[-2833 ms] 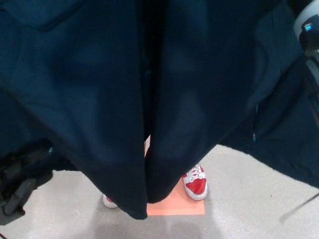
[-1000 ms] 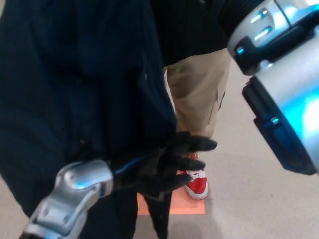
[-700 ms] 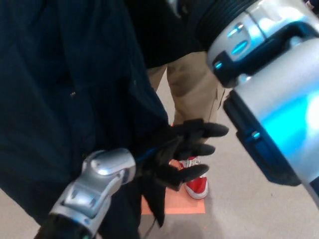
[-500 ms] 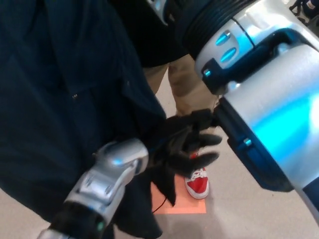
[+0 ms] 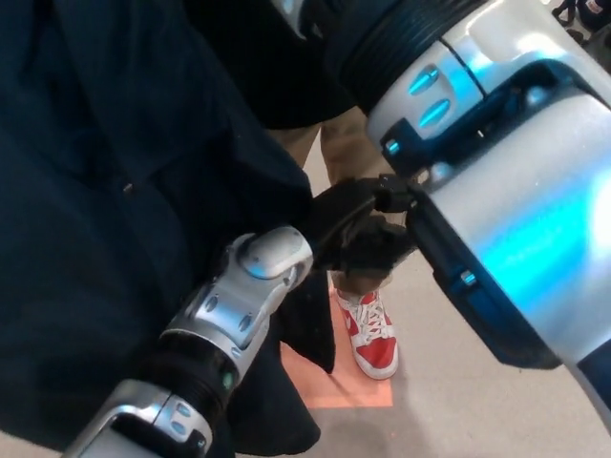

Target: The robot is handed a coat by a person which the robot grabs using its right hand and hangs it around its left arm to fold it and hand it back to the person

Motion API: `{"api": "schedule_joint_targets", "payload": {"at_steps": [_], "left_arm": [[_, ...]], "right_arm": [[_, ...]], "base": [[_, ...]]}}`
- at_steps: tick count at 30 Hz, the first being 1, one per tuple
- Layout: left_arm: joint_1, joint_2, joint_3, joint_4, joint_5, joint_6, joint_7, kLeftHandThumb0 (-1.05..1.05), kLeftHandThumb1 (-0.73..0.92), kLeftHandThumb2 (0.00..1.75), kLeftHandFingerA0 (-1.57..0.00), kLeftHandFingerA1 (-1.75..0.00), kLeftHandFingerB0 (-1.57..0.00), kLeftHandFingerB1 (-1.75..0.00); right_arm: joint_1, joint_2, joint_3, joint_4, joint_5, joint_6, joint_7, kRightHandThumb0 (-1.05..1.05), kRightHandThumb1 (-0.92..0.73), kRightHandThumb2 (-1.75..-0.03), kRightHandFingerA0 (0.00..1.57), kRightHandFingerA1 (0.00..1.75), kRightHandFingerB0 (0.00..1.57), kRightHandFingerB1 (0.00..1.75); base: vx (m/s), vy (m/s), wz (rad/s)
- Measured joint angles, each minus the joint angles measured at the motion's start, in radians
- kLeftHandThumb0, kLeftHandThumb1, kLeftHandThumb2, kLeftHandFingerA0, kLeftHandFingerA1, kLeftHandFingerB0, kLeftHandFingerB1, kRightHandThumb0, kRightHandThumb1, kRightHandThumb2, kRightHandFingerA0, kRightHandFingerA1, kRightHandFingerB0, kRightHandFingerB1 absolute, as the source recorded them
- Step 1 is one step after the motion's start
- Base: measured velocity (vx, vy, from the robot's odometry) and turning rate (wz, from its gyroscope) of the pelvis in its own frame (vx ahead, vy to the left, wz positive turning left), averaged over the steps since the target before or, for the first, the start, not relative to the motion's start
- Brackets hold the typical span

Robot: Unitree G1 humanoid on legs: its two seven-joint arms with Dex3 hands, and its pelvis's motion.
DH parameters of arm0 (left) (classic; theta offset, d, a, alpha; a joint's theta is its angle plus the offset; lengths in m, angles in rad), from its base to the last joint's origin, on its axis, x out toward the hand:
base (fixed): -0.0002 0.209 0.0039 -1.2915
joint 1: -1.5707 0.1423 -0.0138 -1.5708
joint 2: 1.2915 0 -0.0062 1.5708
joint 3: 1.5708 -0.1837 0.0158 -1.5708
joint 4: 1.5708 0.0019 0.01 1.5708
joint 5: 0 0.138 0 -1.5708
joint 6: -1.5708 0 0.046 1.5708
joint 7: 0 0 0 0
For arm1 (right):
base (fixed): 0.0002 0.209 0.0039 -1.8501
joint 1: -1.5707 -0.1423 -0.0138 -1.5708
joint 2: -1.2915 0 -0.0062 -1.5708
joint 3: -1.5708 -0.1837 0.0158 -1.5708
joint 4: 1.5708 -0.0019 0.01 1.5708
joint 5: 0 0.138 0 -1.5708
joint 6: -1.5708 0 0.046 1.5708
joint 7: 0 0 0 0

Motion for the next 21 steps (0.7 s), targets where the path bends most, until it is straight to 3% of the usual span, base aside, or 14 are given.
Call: {"api": "schedule_joint_targets", "payload": {"at_steps": [1, 3, 6, 7, 9, 10, 11, 12, 13, 14, 15, 16, 20, 21], "left_arm": [[-0.006, 0.012, -0.015, 0.012, 0.020, -0.004, 0.026, -0.58, 0.88, 0.67, -0.35, -0.35, -0.35, -0.33], [-0.022, 0.029, -0.008, 0.056, 0.038, -0.024, 0.050, -0.60, 0.92, 0.69, -0.21, -0.30, -0.20, -0.28], [-0.054, 0.047, 0.090, 0.138, 0.011, -0.046, 0.035, -0.66, 0.91, 0.68, -0.30, -0.32, -0.32, -0.32], [-0.061, 0.050, 0.106, 0.153, 0.006, -0.053, 0.033, -0.65, 0.92, 0.68, -0.19, -0.29, -0.20, -0.28], [-0.080, 0.063, 0.154, 0.199, -0.005, -0.071, 0.027, -0.65, 0.88, 0.67, -0.15, -0.29, -0.20, -0.28], [-0.087, 0.066, 0.168, 0.214, -0.008, -0.072, 0.027, -0.36, 0.48, 1.06, -0.01, -0.50, 0.00, -0.47], [-0.094, 0.072, 0.188, 0.232, -0.011, -0.073, 0.027, -0.37, 0.46, 1.05, -0.01, -0.50, 0.00, -0.46], [-0.098, 0.077, 0.204, 0.244, -0.013, -0.073, 0.027, -0.78, 0.81, 0.65, -0.18, -0.30, -0.23, -0.29], [-0.101, 0.081, 0.218, 0.253, -0.015, -0.073, 0.027, -0.83, 0.63, 0.98, -0.04, -0.41, -0.11, -0.36], [-0.102, 0.082, 0.230, 0.258, -0.017, -0.073, 0.027, -0.83, 0.63, 0.98, -0.04, -0.41, -0.11, -0.36], [-0.105, 0.084, 0.250, 0.268, -0.022, -0.073, 0.025, -0.78, 0.64, 0.96, -0.05, -0.30, -0.05, -0.25], [-0.108, 0.087, 0.267, 0.274, -0.026, -0.073, 0.024, -0.79, 0.65, 0.95, -0.04, -0.25, -0.03, -0.21], [-0.132, 0.116, 0.335, 0.307, -0.046, -0.073, 0.016, -0.74, 0.60, 0.96, -0.03, -0.41, -0.03, -0.30], [-0.139, 0.124, 0.350, 0.316, -0.049, -0.073, 0.015, -0.74, 0.59, 0.96, -0.04, -0.40, -0.03, -0.32]], "right_arm": [[0.003, -0.002, 0.002, 0.000, 0.000, -0.001, 0.000, -0.34, -0.87, -0.67, 1.21, 0.70, 0.96, 0.70], [0.014, 0.003, 0.007, -0.029, 0.003, -0.006, 0.004, -0.35, -0.87, -0.67, 1.21, 0.72, 0.92, 0.66], [0.033, 0.000, 0.001, -0.128, 0.017, -0.016, 0.024, -0.36, -0.85, -0.66, 1.24, 0.82, 0.72, 0.48], [0.039, 0.000, -0.001, -0.152, 0.020, -0.017, 0.030, -0.36, -0.86, -0.67, 1.27, 0.89, 0.78, 0.51], [0.059, -0.004, -0.004, -0.231, 0.034, -0.015, 0.052, -0.36, -0.89, -0.67, 1.28, 0.89, 0.87, 0.57], [0.066, -0.005, -0.004, -0.258, 0.039, -0.012, 0.060, -0.34, -0.89, -0.67, 1.28, 0.92, 1.01, 0.91], [0.078, -0.006, -0.004, -0.300, 0.045, -0.007, 0.071, -0.35, -0.88, -0.67, 1.28, 0.94, 1.05, 0.98], [0.088, -0.008, -0.004, -0.340, 0.049, 0.003, 0.081, -0.36, -0.88, -0.66, 1.27, 0.94, 1.06, 1.01], [0.096, -0.008, -0.004, -0.373, 0.051, 0.013, 0.090, -0.30, -0.71, -1.08, 1.17, 0.99, 1.08, 1.03], [0.102, -0.009, -0.004, -0.396, 0.052, 0.021, 0.096, -0.30, -0.71, -1.08, 1.17, 0.99, 1.08, 1.03], [0.111, -0.010, -0.004, -0.439, 0.052, 0.033, 0.107, -0.33, -0.89, -0.66, 1.26, 0.80, 1.10, 0.92], [0.120, -0.011, -0.005, -0.470, 0.053, 0.043, 0.114, -0.30, -0.71, -1.09, 1.16, 0.97, 1.08, 1.01], [0.152, -0.029, -0.017, -0.613, 0.072, 0.092, 0.161, -0.36, -0.75, -1.10, 1.19, 0.98, 1.15, 1.00], [0.157, -0.041, -0.024, -0.643, 0.080, 0.105, 0.174, -0.39, -0.90, -0.67, 1.26, 0.78, 1.25, 0.85]], "base": [[0.00, 0.000, 0.00], [0.00, 0.000, 0.00], [0.00, 0.000, 0.00], [0.00, 0.000, 0.00], [0.00, 0.000, 0.00], [0.00, 0.000, 0.00], [0.00, 0.000, 0.00], [0.00, 0.000, 0.00], [0.00, 0.000, 0.00], [0.00, 0.000, 0.00], [0.00, 0.000, 0.00], [0.00, 0.000, 0.00], [0.00, 0.000, 0.00], [0.00, 0.000, 0.00]]}}
